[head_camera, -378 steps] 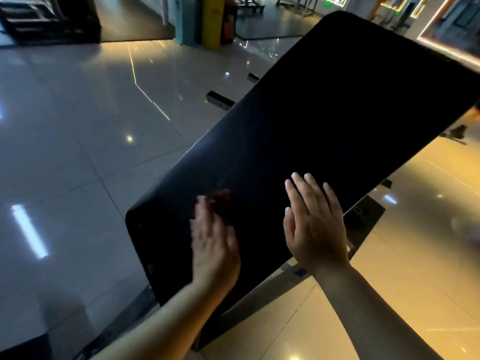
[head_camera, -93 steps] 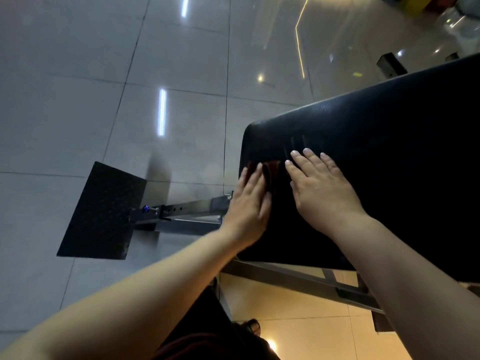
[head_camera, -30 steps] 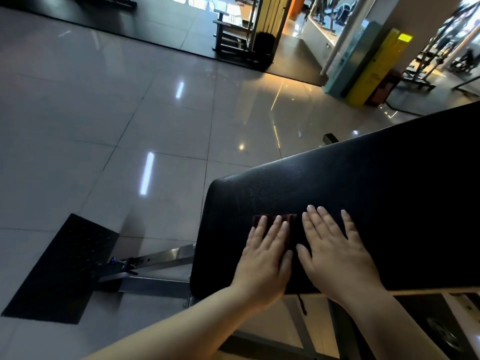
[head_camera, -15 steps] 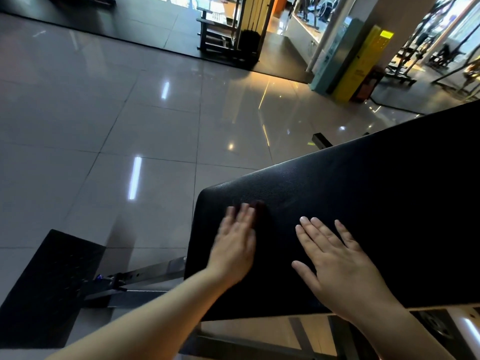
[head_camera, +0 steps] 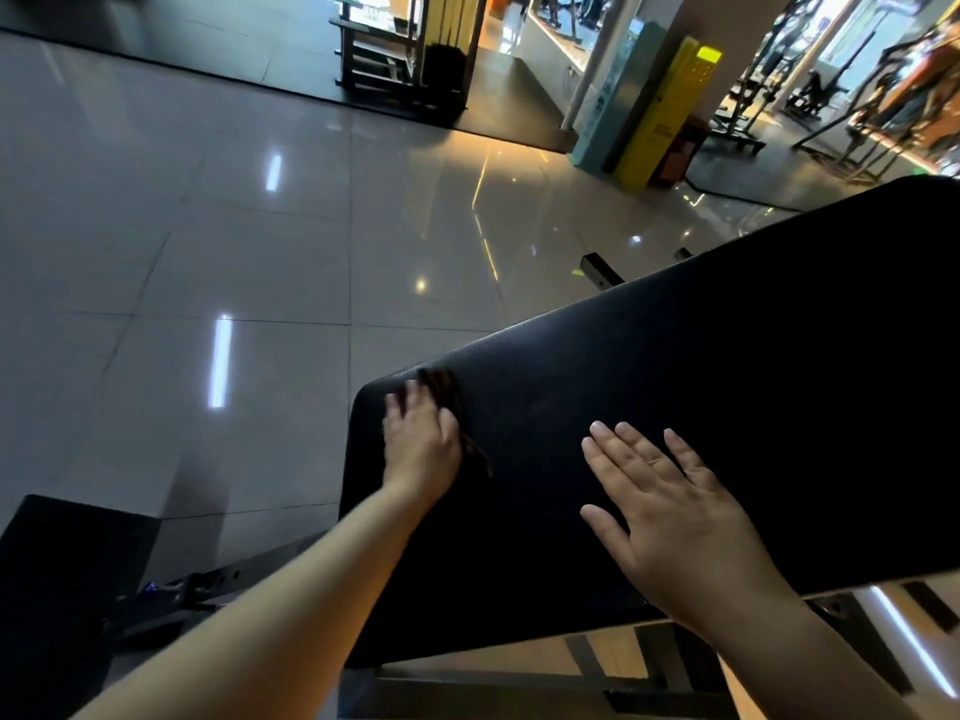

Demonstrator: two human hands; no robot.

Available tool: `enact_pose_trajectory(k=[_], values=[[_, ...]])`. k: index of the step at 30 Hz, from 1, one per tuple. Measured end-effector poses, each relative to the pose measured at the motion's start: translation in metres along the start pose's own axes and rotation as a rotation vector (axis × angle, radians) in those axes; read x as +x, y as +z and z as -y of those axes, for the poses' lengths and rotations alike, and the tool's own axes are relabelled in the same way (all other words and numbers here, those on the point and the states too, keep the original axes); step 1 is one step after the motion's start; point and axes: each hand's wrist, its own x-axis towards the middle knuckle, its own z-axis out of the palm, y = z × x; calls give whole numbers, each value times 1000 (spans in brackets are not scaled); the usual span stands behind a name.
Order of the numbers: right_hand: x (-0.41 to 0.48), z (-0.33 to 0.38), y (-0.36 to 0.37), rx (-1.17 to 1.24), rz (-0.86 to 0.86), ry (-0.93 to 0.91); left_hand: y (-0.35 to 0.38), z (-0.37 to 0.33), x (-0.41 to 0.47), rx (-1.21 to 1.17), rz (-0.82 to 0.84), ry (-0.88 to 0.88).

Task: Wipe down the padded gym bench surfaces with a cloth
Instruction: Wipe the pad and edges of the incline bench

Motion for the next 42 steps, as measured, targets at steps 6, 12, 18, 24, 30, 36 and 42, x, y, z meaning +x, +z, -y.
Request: enact_pose_trajectory(k=[6,12,18,24,30,36,42], values=[[-8,-19,-11,-44,25,132,23,-93,-60,67,49,455],[-26,-35,-20,-50,-9,200,14,-44,-44,99,42,446],[-29,-31,-25,-34,-28,211,28,-110,-68,74,77,474],[-43,-46,-31,8,-18,227,23,-69,-72,98,59,752],[-46,-43,-31,4,-6,271,38,-108,-41,-14,-8,307],[-58,-67,-33,45,-29,239,34,-110,-106,108,133,865],[-73,-95,-38,50,-88,329,42,-122,-56,44,-8,264]])
